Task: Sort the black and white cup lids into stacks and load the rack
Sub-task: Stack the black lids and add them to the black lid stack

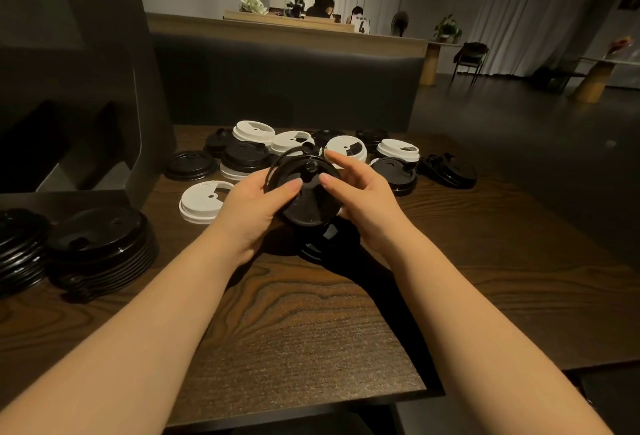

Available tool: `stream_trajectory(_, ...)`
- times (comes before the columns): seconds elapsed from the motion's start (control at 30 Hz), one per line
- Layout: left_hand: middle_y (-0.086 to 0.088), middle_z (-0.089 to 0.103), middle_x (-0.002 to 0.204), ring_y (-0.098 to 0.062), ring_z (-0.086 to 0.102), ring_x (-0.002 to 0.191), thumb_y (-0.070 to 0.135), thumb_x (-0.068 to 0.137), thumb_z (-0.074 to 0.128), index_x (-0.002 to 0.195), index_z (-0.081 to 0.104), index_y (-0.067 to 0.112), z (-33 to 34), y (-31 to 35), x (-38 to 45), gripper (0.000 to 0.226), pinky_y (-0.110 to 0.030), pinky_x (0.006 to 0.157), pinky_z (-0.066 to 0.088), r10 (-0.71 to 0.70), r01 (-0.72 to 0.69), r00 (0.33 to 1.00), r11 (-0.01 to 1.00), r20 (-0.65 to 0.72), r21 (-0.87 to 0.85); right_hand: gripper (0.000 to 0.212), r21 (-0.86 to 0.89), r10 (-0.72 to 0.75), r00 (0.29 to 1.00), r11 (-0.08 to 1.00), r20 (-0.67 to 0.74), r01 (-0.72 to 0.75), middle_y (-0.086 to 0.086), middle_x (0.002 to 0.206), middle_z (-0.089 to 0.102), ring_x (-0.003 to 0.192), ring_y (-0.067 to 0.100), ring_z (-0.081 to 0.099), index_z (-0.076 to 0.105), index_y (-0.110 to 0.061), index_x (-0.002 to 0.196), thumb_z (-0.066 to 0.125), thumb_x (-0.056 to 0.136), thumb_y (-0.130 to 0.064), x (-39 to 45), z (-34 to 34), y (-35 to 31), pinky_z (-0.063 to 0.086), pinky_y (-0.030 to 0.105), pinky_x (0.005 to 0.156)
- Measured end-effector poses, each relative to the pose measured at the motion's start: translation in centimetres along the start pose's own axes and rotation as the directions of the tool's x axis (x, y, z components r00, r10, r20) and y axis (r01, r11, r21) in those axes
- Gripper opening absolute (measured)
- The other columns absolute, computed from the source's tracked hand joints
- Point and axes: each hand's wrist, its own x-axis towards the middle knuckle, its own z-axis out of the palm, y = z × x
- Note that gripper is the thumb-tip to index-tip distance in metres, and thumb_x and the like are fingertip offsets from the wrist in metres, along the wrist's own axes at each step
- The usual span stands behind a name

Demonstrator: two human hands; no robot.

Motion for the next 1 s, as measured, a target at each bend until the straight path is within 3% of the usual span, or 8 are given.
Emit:
stream_trajectory(0.17, -0.004, 0.068, 0.116, -0.021, 0.063, 0.112, 0.012, 0.085, 0.067, 0.122, 0.059, 0.019, -0.8, 0.0, -0.1, 0.039, -0.041, 0.093, 0.052, 0.057, -0.060, 0.997, 0.996, 0.047, 0.059, 0.036, -0.041, -0.059, 0.997, 0.997, 0.054, 0.061, 0.002, 0.117, 0.066, 0.111, 0.014, 0.063, 0.061, -0.021, 0.116, 0.063, 0.086, -0.001, -0.3, -0.3, -0.1, 0.051, 0.034, 0.096)
stream_trajectory(0.3, 0.002, 0.061, 0.123, -0.015, 0.055, 0.120, 0.007, 0.080, 0.072, 0.118, 0.053, 0.030, -0.9, -0.1, -0.2, 0.048, -0.042, 0.105, 0.044, 0.142, -0.135, 0.990, 0.955, -0.009, 0.264, 0.039, -0.105, -0.116, 0.989, 0.986, 0.091, 0.125, -0.004, 0.109, 0.067, 0.108, 0.012, 0.062, 0.060, -0.024, 0.111, 0.060, 0.084, 0.005, -0.5, -0.4, -0.2, 0.050, 0.030, 0.095)
stream_trajectory(0.43, 0.007, 0.060, 0.117, -0.014, 0.053, 0.119, 0.007, 0.084, 0.068, 0.112, 0.053, 0.032, -0.8, 0.4, -0.4, 0.040, -0.035, 0.104, 0.042, 0.248, -0.211, 0.968, 0.896, -0.044, 0.391, 0.037, -0.116, -0.138, 0.986, 0.982, 0.093, 0.148, -0.005, 0.102, 0.068, 0.102, 0.010, 0.064, 0.061, -0.018, 0.111, 0.060, 0.084, 0.007, -0.7, -0.4, -0.6, 0.050, 0.025, 0.087)
stream_trajectory(0.53, 0.007, 0.067, 0.111, -0.012, 0.060, 0.113, 0.009, 0.085, 0.067, 0.107, 0.060, 0.033, -0.7, 0.7, -0.8, 0.033, -0.033, 0.099, 0.047, 0.247, -0.236, 0.969, 0.918, 0.008, 0.320, 0.038, -0.086, -0.128, 0.991, 0.988, 0.045, 0.132, 0.001, 0.115, 0.066, 0.111, 0.012, 0.062, 0.059, -0.020, 0.120, 0.063, 0.086, -0.004, -0.6, -0.4, -0.6, 0.050, 0.033, 0.095)
stream_trajectory(0.7, -0.004, 0.074, 0.102, -0.022, 0.068, 0.102, 0.023, 0.090, 0.064, 0.099, 0.073, 0.018, -0.9, 0.3, 0.3, 0.014, -0.047, 0.099, 0.049, 0.023, -0.020, 0.992, 1.000, -0.124, 0.020, 0.037, 0.074, 0.002, 0.997, 0.997, 0.080, -0.008, 0.013, 0.117, 0.065, 0.106, 0.021, 0.066, 0.058, -0.029, 0.120, 0.058, 0.091, -0.006, -0.4, -0.2, -0.6, 0.055, 0.038, 0.088)
stream_trajectory(0.83, 0.001, 0.062, 0.125, -0.018, 0.057, 0.118, 0.041, 0.088, 0.063, 0.128, 0.058, 0.018, -0.9, -0.6, 0.6, 0.046, -0.040, 0.103, 0.045, 0.042, 0.040, 0.975, 0.934, -0.220, 0.355, 0.036, -0.112, 0.037, 0.998, 0.993, 0.043, -0.032, 0.008, 0.121, 0.064, 0.105, 0.017, 0.065, 0.058, -0.028, 0.124, 0.056, 0.094, -0.009, -0.3, 0.5, 0.1, 0.057, 0.030, 0.080)
stream_trajectory(0.93, 0.005, 0.070, 0.097, -0.013, 0.064, 0.099, 0.037, 0.090, 0.062, 0.093, 0.067, 0.027, -0.6, -0.7, 0.1, 0.012, -0.032, 0.087, 0.051, 0.117, -0.021, 0.974, 0.901, -0.195, 0.433, 0.039, -0.213, -0.022, 0.998, 0.977, -0.062, 0.009, -0.001, 0.127, 0.059, 0.115, 0.012, 0.058, 0.053, -0.024, 0.133, 0.053, 0.096, -0.011, -0.5, 1.1, 0.1, 0.053, 0.022, 0.087)
stream_trajectory(1.0, 0.004, 0.072, 0.087, -0.014, 0.066, 0.092, 0.040, 0.087, 0.063, 0.080, 0.068, 0.026, -0.7, -0.5, -0.2, 0.017, -0.034, 0.084, 0.051, 0.066, 0.010, 0.976, 0.939, -0.208, 0.345, 0.044, -0.209, -0.050, 0.995, 0.977, -0.083, 0.032, -0.003, 0.132, 0.054, 0.121, 0.013, 0.053, 0.050, -0.027, 0.136, 0.057, 0.094, -0.018, -0.5, 1.2, 0.1, 0.049, 0.032, 0.097)
